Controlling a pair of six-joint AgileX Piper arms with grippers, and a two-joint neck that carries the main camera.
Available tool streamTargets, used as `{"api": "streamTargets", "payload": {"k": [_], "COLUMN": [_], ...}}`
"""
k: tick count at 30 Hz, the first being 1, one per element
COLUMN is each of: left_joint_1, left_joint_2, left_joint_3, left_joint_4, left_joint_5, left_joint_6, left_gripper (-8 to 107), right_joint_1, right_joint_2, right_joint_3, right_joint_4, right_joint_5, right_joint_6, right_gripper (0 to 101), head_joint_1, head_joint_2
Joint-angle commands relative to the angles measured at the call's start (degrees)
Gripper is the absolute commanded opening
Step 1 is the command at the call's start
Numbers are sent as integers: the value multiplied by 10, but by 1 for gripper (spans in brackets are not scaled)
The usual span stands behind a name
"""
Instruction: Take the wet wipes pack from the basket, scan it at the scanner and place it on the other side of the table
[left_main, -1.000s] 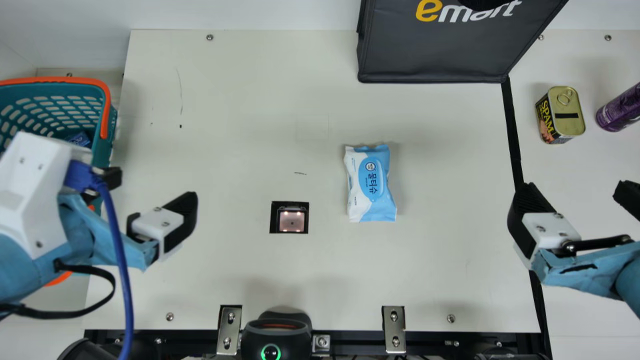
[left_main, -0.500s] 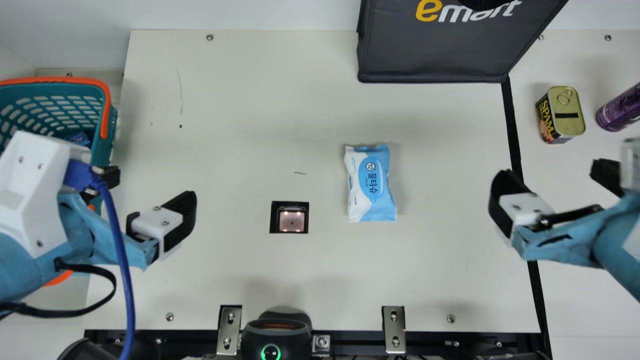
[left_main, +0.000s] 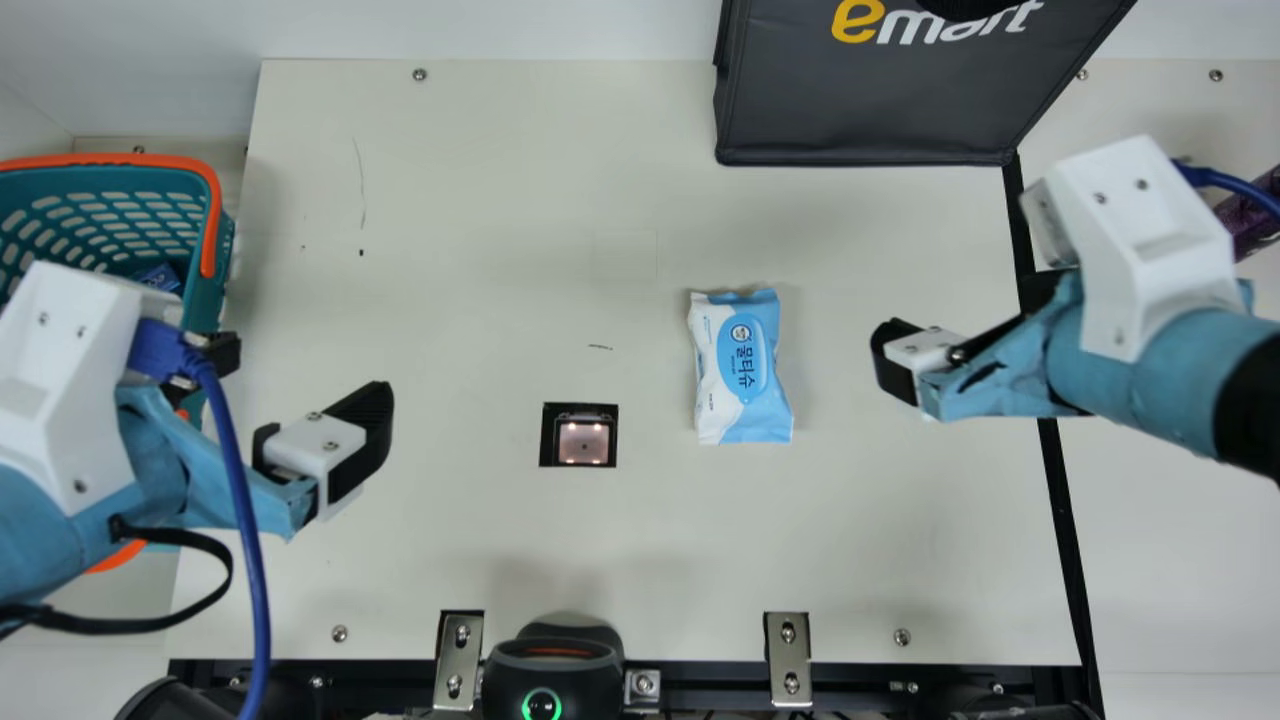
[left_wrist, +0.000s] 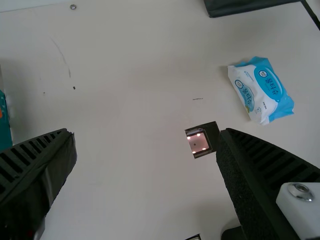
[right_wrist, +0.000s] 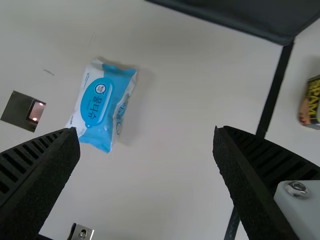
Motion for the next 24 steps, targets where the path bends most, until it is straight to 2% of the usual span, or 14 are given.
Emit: {"api": "streamTargets", "payload": {"k": [1, 9, 18, 24], "left_joint_1": [0, 0, 0, 0], "left_joint_2": [0, 0, 0, 0], "left_joint_3": [0, 0, 0, 0], "left_joint_4": [0, 0, 0, 0], "left_joint_5": [0, 0, 0, 0], "left_joint_6": [0, 0, 0, 0], "left_gripper": [90, 90, 90, 90], "right_joint_1": [15, 94, 168, 196], "right_joint_2": [30, 108, 181, 215], "right_joint_3": [-2, -14, -36, -37], "right_joint_4": [1, -20, -45, -70], "right_joint_5": [0, -12, -25, -43], "right_joint_6": [7, 74, 188, 273], "right_gripper": [95, 95, 95, 95], "head_joint_1": [-17, -17, -17, -17], "head_joint_2": [1, 1, 1, 1]}}
